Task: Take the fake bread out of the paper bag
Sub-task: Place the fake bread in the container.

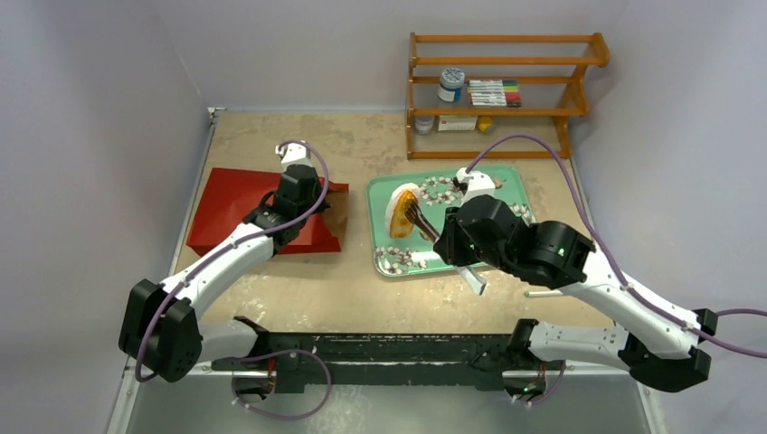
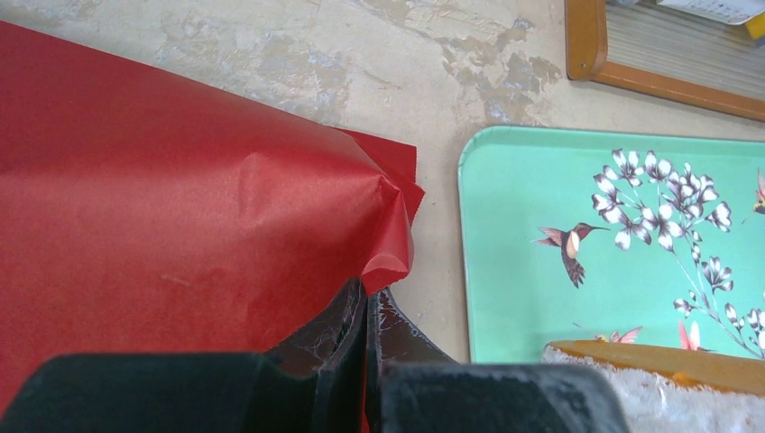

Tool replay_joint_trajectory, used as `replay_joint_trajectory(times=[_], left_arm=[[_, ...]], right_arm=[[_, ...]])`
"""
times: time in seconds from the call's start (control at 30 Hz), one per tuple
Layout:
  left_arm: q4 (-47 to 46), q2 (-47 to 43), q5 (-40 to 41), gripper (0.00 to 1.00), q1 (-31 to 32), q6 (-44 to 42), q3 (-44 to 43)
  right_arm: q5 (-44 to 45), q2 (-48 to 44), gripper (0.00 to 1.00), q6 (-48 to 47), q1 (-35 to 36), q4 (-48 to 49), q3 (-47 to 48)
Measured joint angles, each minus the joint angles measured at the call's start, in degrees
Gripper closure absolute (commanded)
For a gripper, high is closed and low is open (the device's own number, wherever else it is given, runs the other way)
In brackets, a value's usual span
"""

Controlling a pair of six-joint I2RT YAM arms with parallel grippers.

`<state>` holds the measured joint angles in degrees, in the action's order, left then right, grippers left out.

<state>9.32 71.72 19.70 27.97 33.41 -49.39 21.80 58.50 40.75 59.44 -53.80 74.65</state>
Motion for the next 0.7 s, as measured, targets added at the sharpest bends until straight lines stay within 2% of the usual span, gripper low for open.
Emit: replay_joint_trajectory(times=[0.33, 0.7], left_arm=[[-0.7, 0.0, 0.3, 1.0, 0.6, 0.0, 0.0], [-1.5, -0.4, 0.6, 1.0, 0.7, 0.0, 0.0]], right_arm=[[-7.6, 1.7, 0.94, 0.9, 0.1, -5.3, 6.6], [-12.4, 2.3, 0.93, 0.9, 0.1, -7.8, 5.4]])
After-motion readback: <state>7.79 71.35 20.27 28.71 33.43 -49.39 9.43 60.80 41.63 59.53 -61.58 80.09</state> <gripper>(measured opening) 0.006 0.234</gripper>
